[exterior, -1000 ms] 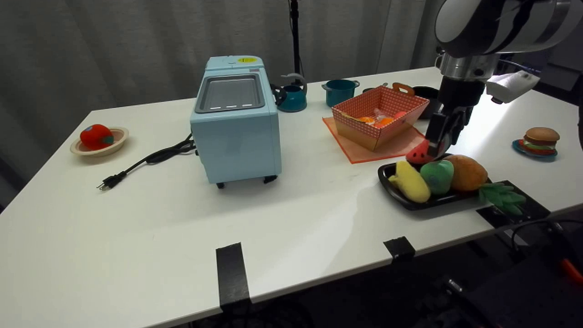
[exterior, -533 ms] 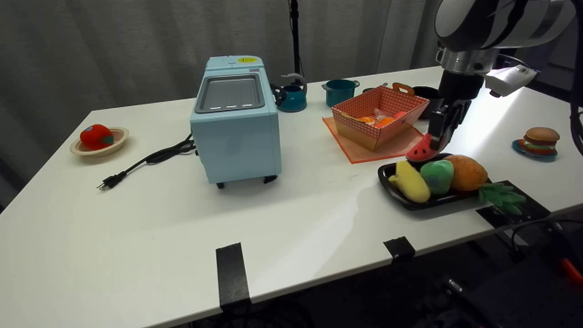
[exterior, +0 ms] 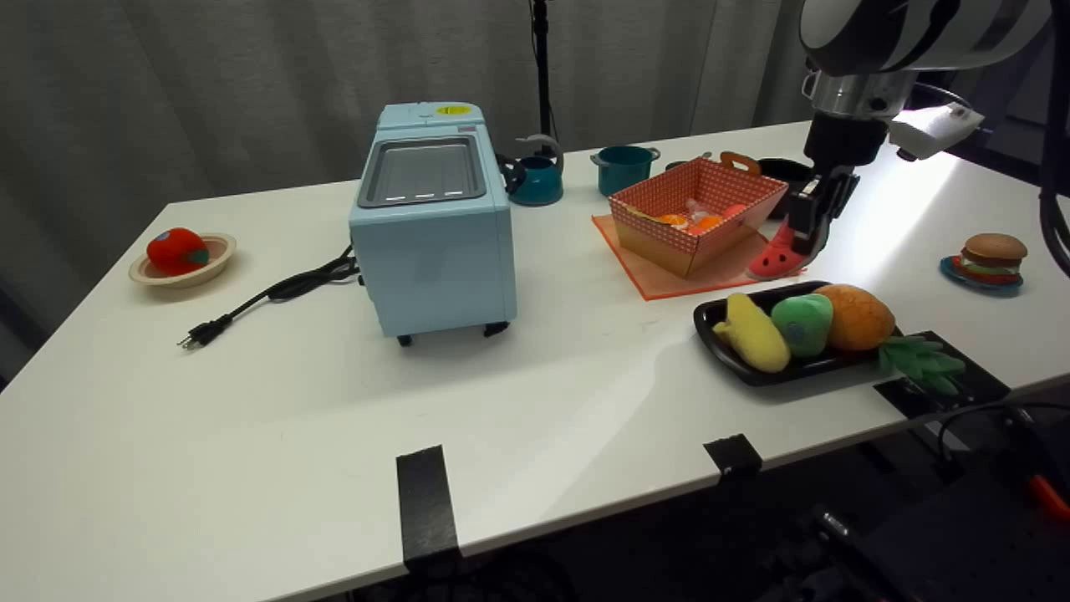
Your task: Pick the melon slice and put it in the basket
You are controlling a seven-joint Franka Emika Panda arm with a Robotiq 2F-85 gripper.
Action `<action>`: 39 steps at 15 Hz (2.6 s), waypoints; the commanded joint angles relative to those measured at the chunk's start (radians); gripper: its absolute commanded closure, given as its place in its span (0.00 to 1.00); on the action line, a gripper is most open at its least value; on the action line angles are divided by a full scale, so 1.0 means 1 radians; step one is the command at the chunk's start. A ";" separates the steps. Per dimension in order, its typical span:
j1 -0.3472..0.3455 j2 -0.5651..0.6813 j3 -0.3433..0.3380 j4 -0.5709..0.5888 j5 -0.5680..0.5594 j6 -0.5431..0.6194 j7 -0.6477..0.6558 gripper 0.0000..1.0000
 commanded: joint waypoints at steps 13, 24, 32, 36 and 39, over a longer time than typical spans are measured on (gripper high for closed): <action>-0.020 0.103 0.025 0.382 0.054 0.028 0.018 0.96; -0.064 0.316 0.040 0.596 -0.015 0.082 0.117 0.44; -0.085 0.311 0.068 0.652 -0.007 0.062 0.116 0.00; -0.086 0.290 0.084 0.650 -0.001 0.056 0.111 0.00; -0.088 0.270 0.099 0.644 0.008 0.054 0.106 0.00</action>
